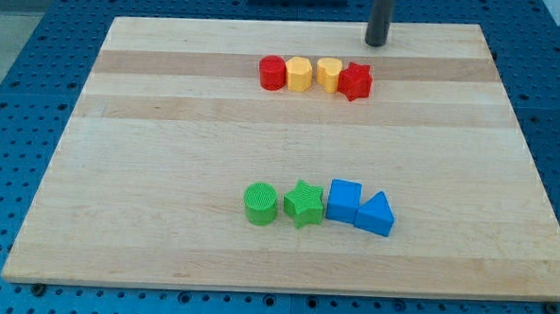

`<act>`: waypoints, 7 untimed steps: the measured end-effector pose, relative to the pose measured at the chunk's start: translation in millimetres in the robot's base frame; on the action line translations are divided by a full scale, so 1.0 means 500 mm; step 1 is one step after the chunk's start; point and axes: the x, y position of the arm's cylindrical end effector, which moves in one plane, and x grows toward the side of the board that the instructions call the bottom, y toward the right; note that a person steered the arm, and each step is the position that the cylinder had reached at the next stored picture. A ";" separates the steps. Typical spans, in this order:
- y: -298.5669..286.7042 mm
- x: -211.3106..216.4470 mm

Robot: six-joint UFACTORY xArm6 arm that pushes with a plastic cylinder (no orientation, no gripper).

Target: Slide the red star away from the yellow heart

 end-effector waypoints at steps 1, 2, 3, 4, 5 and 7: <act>0.011 0.058; 0.011 0.104; -0.015 0.146; -0.139 0.182; -0.262 0.212; -0.310 0.221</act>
